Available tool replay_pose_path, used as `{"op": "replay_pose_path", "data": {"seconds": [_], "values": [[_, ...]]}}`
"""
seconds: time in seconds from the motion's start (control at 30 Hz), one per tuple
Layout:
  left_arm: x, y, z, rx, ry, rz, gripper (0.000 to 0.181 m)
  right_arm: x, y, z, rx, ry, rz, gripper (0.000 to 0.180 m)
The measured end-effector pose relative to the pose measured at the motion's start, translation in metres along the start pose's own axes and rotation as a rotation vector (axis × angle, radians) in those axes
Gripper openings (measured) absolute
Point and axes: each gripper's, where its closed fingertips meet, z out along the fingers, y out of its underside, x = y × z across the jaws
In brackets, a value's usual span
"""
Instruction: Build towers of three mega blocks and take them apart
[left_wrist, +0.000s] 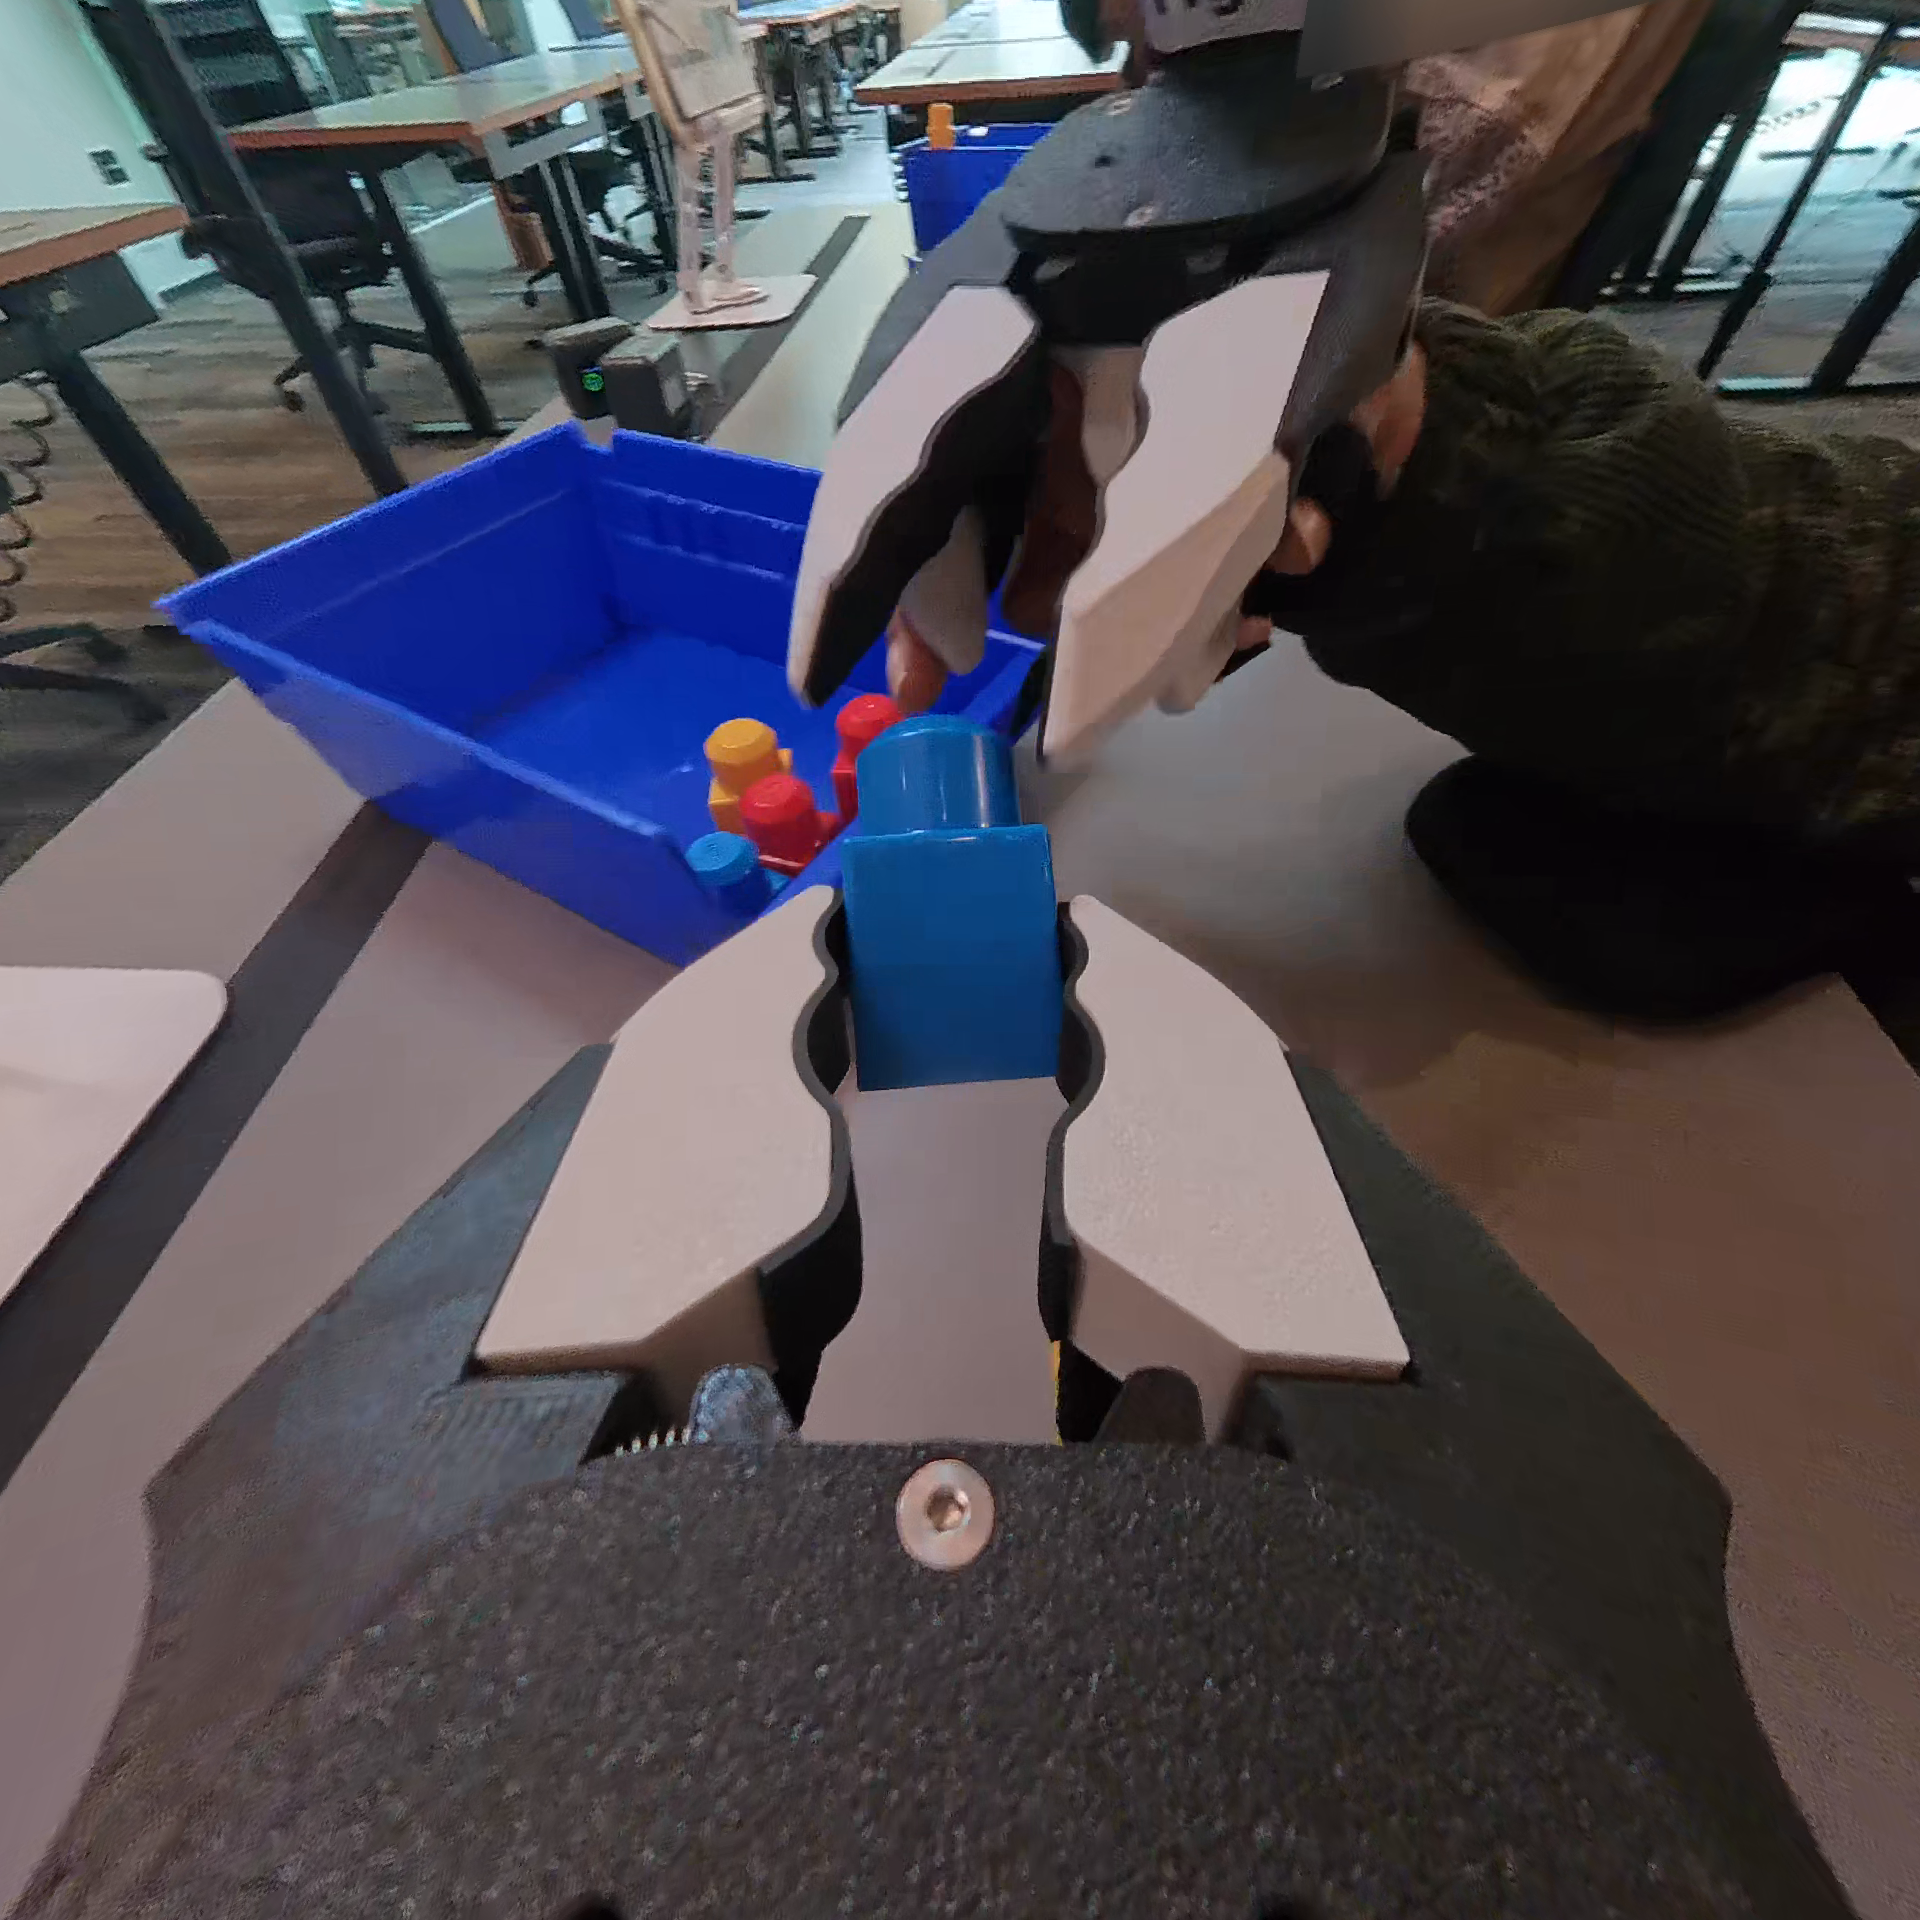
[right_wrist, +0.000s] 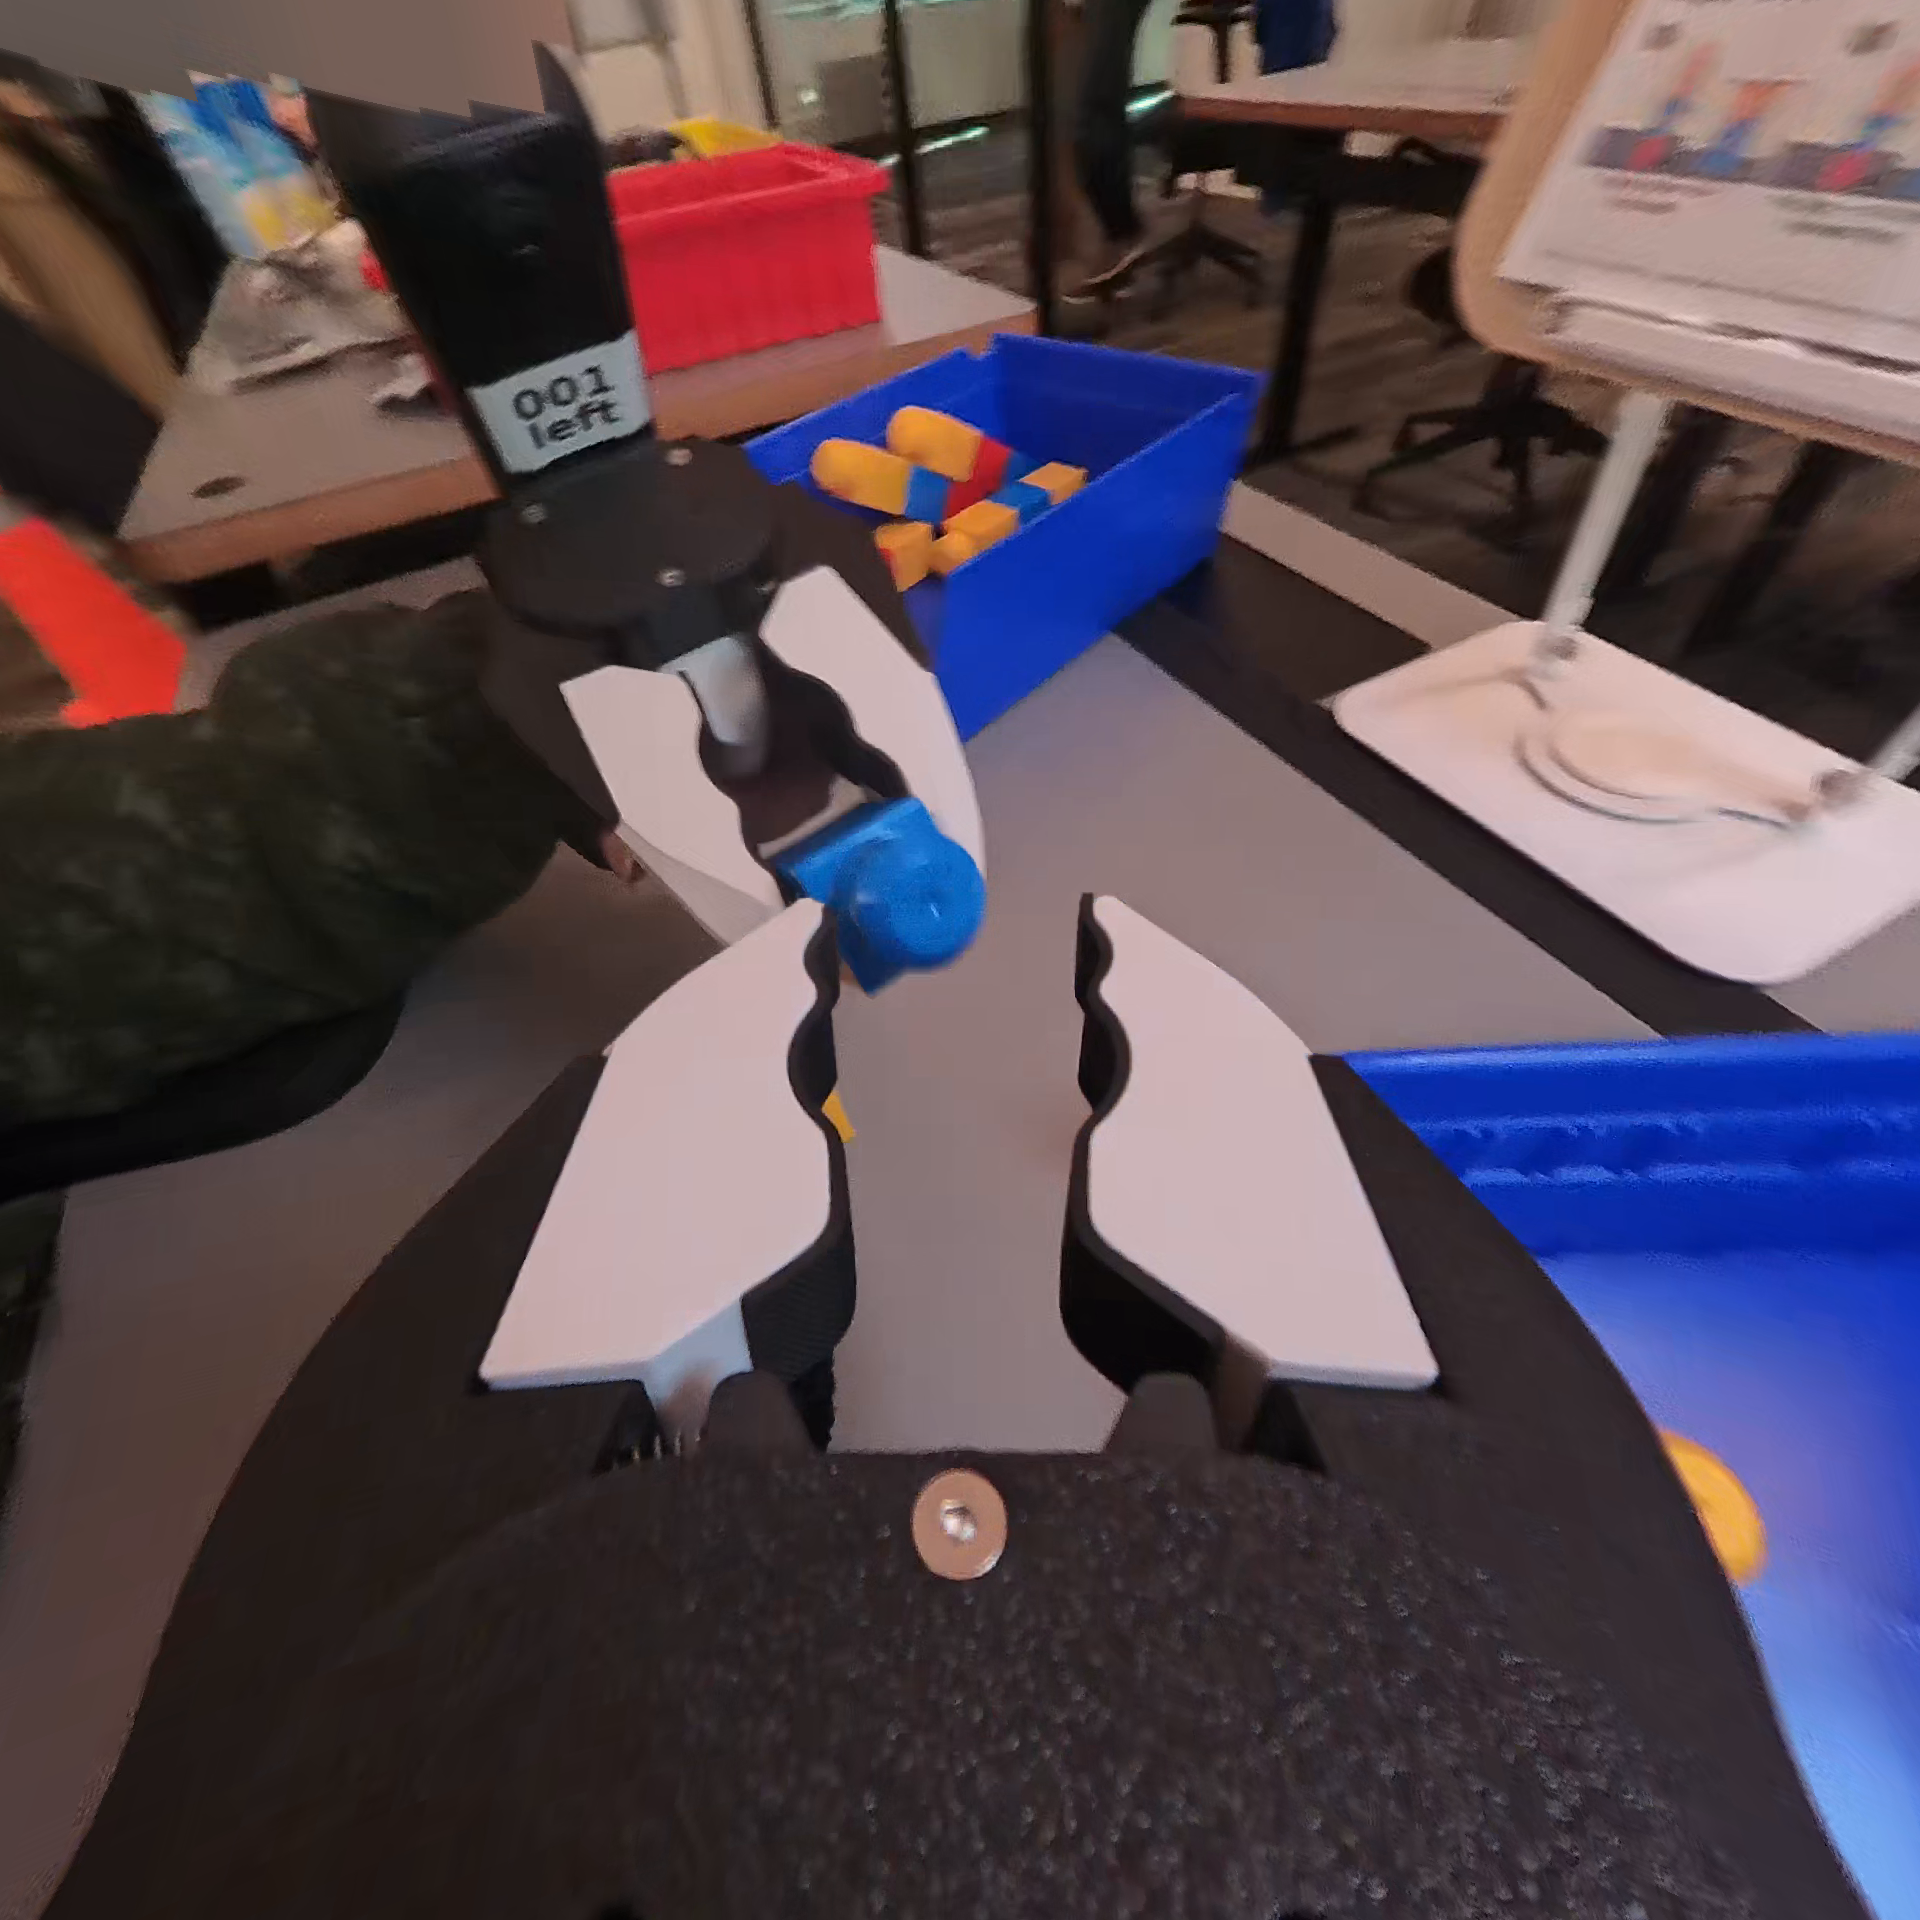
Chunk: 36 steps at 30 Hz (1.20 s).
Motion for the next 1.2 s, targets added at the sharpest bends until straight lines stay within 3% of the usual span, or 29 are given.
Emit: {"op": "replay_pose_path", "data": {"seconds": [0.13,0.17,0.2,0.27,0.37,0.43,0.57,0.63,0.77,0.87,0.97,1.2], "values": [[0.009,0.008,0.013,-0.06,0.016,0.053,0.037,-0.02,0.021,0.01,-0.141,-0.066,-0.121,0.025],[0.008,0.01,0.014,-0.062,0.011,0.054,0.036,-0.021,0.022,0.007,-0.166,-0.065,-0.128,0.003],[0.004,0.012,0.014,-0.075,-0.008,0.048,0.036,-0.017,0.017,0.002,-0.16,-0.041,-0.126,0.0],[-0.003,0.012,0.011,-0.063,-0.033,0.029,0.036,0.0,0.005,-0.014,-0.154,0.044,-0.112,0.0],[-0.013,-0.001,0.001,0.034,-0.068,0.001,0.0,0.02,-0.007,-0.038,-0.157,0.143,-0.106,0.0],[-0.009,-0.006,-0.002,0.065,-0.034,-0.003,0.0,0.015,-0.004,-0.038,-0.166,0.085,-0.08,0.0],[-0.024,0.005,-0.007,-0.002,-0.123,0.028,0.0,0.007,0.024,-0.015,-0.243,0.023,-0.126,0.018],[-0.035,0.019,-0.012,-0.096,-0.186,0.049,0.005,0.006,0.039,-0.005,-0.311,0.022,-0.147,0.023],[-0.042,0.064,-0.036,-0.397,-0.199,-0.006,0.037,0.006,0.044,0.005,-0.318,0.016,-0.153,0.024],[-0.042,0.104,-0.074,-0.676,-0.224,-0.089,0.048,0.008,0.047,0.007,-0.318,0.021,-0.148,0.024],[-0.057,0.136,-0.122,-0.898,-0.366,-0.153,0.052,0.01,0.053,0.009,-0.328,0.019,-0.143,0.024],[-0.061,0.187,-0.148,-1.083,-0.437,-0.404,0.059,0.009,0.062,0.015,-0.356,0.013,-0.146,0.024]]}}
